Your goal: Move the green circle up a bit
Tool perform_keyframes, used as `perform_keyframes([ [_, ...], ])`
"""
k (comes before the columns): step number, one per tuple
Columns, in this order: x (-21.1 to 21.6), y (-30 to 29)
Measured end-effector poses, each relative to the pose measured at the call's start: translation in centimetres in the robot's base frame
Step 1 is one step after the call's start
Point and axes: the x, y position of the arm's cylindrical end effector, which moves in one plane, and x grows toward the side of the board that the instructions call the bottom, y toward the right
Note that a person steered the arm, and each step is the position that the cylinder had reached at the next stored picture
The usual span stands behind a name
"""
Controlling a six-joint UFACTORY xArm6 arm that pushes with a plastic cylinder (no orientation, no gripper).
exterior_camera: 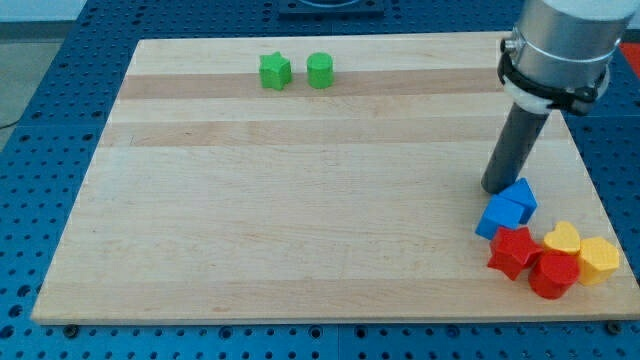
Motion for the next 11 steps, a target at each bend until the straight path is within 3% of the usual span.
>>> perform_keyframes([
  [2,1.3,-0.3],
  [4,0.2,-9.3],
  [6,-8.7,-18.3],
  [9,-17.3,-22.5],
  [11,-21.3,-22.1],
])
